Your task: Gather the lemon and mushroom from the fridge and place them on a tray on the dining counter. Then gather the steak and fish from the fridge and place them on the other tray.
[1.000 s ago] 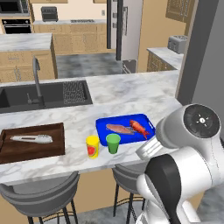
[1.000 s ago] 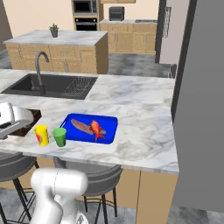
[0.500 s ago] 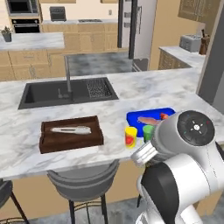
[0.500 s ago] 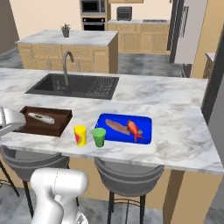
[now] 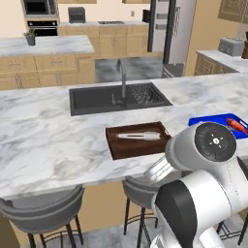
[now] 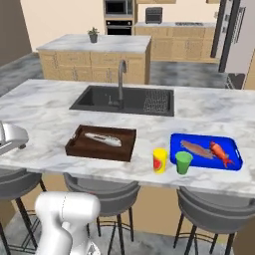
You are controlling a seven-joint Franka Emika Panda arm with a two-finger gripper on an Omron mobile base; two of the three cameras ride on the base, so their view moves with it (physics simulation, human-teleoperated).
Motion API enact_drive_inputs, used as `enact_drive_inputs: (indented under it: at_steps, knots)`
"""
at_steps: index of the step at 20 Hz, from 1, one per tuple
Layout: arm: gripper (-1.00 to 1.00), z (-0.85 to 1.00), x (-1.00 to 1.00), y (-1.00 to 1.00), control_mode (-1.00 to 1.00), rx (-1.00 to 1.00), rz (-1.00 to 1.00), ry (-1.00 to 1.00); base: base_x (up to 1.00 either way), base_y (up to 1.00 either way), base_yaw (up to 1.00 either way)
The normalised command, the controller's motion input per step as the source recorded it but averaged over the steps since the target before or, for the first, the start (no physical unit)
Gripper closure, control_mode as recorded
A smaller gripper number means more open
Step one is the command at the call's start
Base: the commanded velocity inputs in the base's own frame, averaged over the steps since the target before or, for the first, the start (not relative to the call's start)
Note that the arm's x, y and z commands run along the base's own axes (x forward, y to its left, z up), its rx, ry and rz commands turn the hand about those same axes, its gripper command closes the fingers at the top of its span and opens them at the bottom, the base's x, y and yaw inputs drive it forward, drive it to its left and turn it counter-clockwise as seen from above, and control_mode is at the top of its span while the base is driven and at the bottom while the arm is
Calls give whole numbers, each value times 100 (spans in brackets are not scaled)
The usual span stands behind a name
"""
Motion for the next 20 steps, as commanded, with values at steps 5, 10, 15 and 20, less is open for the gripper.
enact_drive_inputs:
  at_steps: [5, 10, 15, 20]
  knots:
    - [-100, 0, 0, 0, 100, 0, 0, 0, -28, 100, -4]
    - [-100, 0, 0, 0, 100, 0, 0, 0, -43, 100, -2]
    - [-100, 0, 0, 0, 100, 0, 0, 0, -39, 100, -2]
    - [-100, 0, 0, 0, 100, 0, 0, 0, -26, 100, -3]
